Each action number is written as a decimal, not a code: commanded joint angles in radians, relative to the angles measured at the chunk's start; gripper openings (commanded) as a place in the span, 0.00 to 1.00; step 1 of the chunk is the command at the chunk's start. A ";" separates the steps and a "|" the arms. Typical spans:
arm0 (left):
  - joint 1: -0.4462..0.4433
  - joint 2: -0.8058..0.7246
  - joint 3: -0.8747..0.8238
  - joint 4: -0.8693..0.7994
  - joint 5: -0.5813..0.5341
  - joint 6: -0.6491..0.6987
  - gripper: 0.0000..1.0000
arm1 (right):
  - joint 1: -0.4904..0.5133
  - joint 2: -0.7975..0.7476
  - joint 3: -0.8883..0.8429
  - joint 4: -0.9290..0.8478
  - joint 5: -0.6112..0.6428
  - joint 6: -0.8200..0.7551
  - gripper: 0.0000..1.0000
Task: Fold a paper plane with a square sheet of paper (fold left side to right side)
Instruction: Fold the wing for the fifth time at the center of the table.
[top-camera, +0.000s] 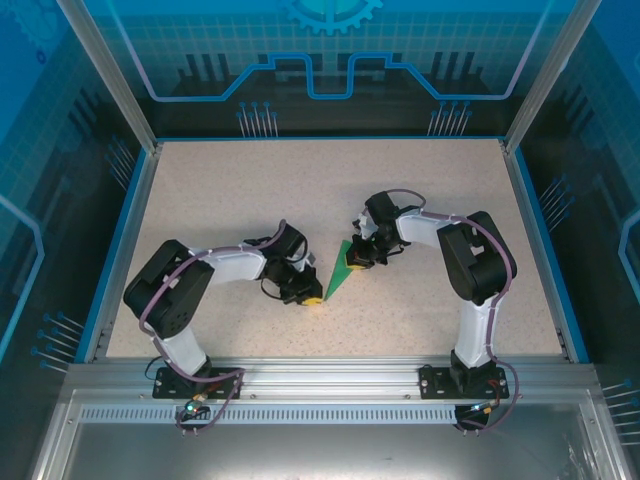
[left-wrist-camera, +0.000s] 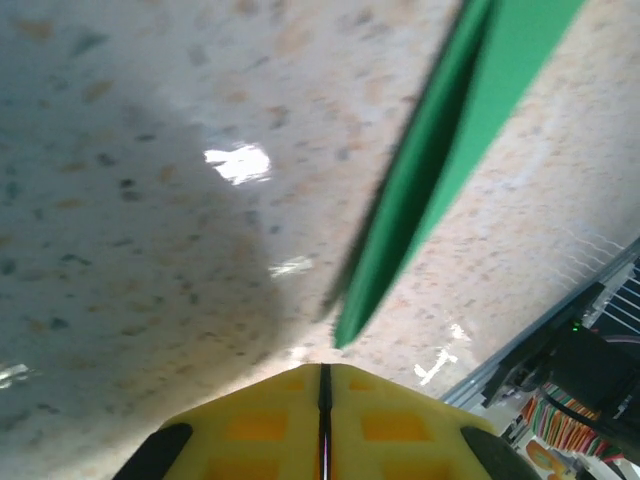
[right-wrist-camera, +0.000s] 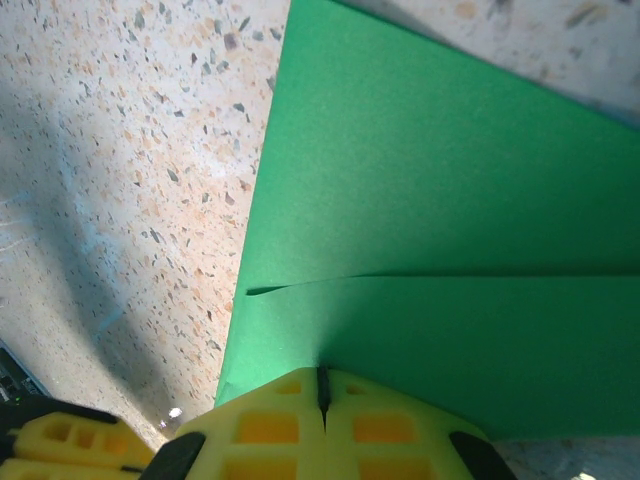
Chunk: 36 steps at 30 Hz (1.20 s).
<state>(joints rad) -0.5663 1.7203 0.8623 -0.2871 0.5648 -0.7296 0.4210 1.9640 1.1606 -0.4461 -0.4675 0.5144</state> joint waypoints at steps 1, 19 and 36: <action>0.006 -0.042 0.082 -0.050 0.010 0.021 0.10 | -0.001 0.049 -0.024 -0.102 0.158 -0.013 0.00; -0.040 0.183 0.239 -0.062 0.037 0.063 0.10 | -0.001 0.047 -0.022 -0.106 0.160 -0.011 0.00; -0.042 0.170 0.148 -0.134 -0.020 0.096 0.10 | 0.000 0.049 -0.022 -0.117 0.167 -0.011 0.00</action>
<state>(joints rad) -0.6060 1.8980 1.0424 -0.3588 0.5709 -0.6510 0.4210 1.9640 1.1652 -0.4568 -0.4568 0.5144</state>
